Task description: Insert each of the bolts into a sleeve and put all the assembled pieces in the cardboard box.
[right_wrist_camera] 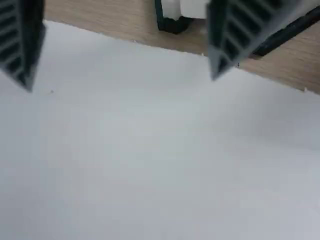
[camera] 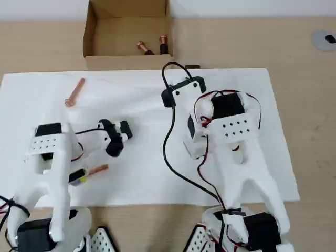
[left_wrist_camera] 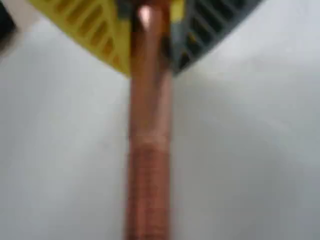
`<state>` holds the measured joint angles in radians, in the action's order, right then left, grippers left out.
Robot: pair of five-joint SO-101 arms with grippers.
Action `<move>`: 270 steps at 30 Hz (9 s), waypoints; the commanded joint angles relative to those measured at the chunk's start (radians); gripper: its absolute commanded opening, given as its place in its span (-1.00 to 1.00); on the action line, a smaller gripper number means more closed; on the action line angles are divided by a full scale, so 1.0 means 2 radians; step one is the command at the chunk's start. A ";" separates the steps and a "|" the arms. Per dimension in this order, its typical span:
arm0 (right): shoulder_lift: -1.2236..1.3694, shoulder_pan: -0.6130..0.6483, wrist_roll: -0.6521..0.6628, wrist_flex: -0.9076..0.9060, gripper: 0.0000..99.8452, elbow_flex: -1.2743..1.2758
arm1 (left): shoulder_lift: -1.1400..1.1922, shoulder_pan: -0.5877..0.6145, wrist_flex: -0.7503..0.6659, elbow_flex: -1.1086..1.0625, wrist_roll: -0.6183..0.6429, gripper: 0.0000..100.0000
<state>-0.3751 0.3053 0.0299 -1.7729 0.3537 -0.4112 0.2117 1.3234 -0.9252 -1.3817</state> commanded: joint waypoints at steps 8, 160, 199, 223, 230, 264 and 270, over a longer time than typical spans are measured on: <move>-0.013 0.009 0.004 -0.007 -0.46 0.001 | -0.017 0.005 -0.049 0.053 0.136 -0.97; 0.629 0.233 -0.059 0.034 -0.34 -0.638 | -0.015 0.064 -0.117 0.005 1.220 -0.46; 0.680 0.230 -0.060 0.073 -0.98 -0.639 | -0.015 0.064 -0.117 0.004 1.210 -0.46; 0.679 0.225 -0.021 -0.007 -0.57 -0.718 | -0.014 0.064 -0.114 0.003 1.200 -0.46; 0.636 0.227 -0.021 -0.007 -0.54 -0.715 | -0.014 0.064 -0.115 0.003 1.200 -0.46; 0.574 0.223 -0.021 -0.004 -0.55 -0.584 | -0.014 0.064 -0.117 -0.002 1.193 -0.46; 0.576 0.224 -0.021 -0.004 -0.55 -0.584 | -0.014 0.064 -0.117 -0.002 1.193 -0.46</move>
<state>0.7894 0.7687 -0.0161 -1.7729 -0.8032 -0.4235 0.3360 1.0978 -0.9314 1.0088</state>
